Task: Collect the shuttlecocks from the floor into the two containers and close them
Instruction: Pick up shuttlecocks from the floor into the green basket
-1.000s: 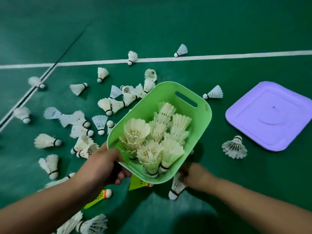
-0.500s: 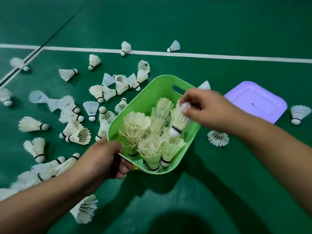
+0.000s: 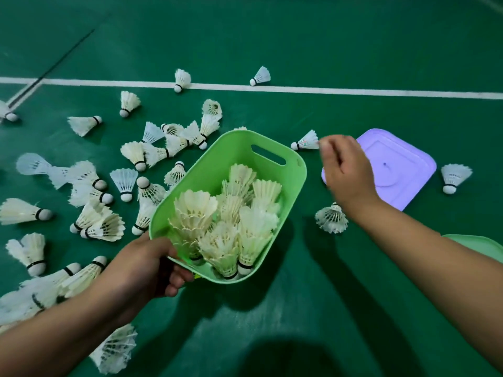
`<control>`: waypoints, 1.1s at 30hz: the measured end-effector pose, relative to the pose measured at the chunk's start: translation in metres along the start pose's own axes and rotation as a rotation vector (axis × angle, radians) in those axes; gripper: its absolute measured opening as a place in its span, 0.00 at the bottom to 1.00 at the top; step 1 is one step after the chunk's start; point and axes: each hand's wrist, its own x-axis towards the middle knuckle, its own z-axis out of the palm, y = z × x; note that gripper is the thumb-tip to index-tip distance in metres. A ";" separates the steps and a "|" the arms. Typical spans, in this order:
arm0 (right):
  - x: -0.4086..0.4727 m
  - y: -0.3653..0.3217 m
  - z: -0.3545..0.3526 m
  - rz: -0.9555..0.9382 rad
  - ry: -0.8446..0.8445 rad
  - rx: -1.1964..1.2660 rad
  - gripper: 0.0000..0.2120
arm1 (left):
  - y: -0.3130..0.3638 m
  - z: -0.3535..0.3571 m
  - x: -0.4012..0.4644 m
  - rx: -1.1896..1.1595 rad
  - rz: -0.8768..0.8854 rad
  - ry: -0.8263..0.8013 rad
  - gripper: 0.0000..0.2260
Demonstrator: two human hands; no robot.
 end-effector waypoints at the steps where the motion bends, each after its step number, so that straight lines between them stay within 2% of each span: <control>1: 0.004 0.024 0.002 0.119 -0.017 -0.087 0.13 | 0.001 0.001 0.001 0.002 0.011 0.008 0.06; 2: 0.003 0.047 0.006 0.254 -0.129 -0.208 0.16 | 0.002 0.003 0.003 0.006 0.018 0.015 0.06; 3: -0.003 0.069 0.010 0.382 -0.321 -0.350 0.21 | 0.003 0.005 0.005 0.014 0.019 0.021 0.07; 5: -0.023 0.108 0.020 0.520 -0.688 -0.563 0.30 | 0.003 0.009 0.007 0.017 0.007 0.035 0.07; 6: -0.033 0.123 0.023 0.517 -0.769 -0.595 0.30 | 0.002 0.011 0.008 0.004 0.002 0.043 0.07; 7: -0.040 0.133 0.026 0.492 -0.772 -0.587 0.27 | 0.002 0.013 0.009 -0.011 0.000 0.051 0.07; 9: -0.043 0.141 0.029 0.419 -0.634 -0.517 0.17 | 0.000 0.014 0.009 -0.031 0.003 0.065 0.06; 11: -0.034 0.133 0.028 0.419 -0.376 -0.425 0.12 | -0.003 0.015 0.009 -0.038 0.016 0.067 0.05; 12: -0.024 0.125 0.026 0.478 -0.226 -0.316 0.10 | -0.004 0.015 0.009 -0.035 0.028 0.068 0.05; 14: 0.002 0.094 0.017 0.644 0.029 0.007 0.08 | -0.006 0.014 0.009 -0.020 0.048 0.066 0.06; 15: 0.016 0.073 0.010 0.670 0.119 0.207 0.06 | -0.007 0.013 0.009 -0.012 0.053 0.068 0.06; 16: 0.029 0.051 0.003 0.656 0.152 0.386 0.05 | -0.007 0.012 0.010 -0.006 0.052 0.072 0.05; 17: 0.039 0.029 -0.003 0.614 0.117 0.512 0.06 | -0.008 0.011 0.011 0.002 0.049 0.073 0.05; 19: 0.047 -0.015 -0.015 0.465 -0.181 0.520 0.10 | -0.007 0.011 0.012 0.007 0.045 0.070 0.04; 21: 0.046 -0.045 -0.019 0.284 -0.541 0.236 0.10 | -0.006 0.012 0.012 0.018 0.048 0.050 0.04; 22: 0.041 -0.054 -0.017 0.225 -0.652 0.083 0.11 | -0.005 0.013 0.012 0.027 0.051 0.040 0.04; 24: 0.030 -0.060 -0.005 0.184 -0.784 -0.106 0.14 | -0.005 0.012 0.010 0.045 0.059 0.017 0.04; 27: 0.017 -0.066 0.019 0.155 -0.967 -0.212 0.14 | -0.004 0.009 0.007 0.042 0.076 -0.001 0.04; 31: -0.001 -0.077 0.045 -0.046 -1.282 -0.470 0.14 | -0.009 0.000 0.002 0.052 0.080 0.009 0.07; 32: -0.004 -0.079 0.052 -0.131 -1.270 -0.576 0.16 | -0.010 -0.004 0.001 0.055 0.073 0.010 0.07; 33: -0.005 -0.084 0.058 -0.210 -1.176 -0.655 0.20 | -0.012 -0.010 -0.001 0.060 0.065 0.016 0.07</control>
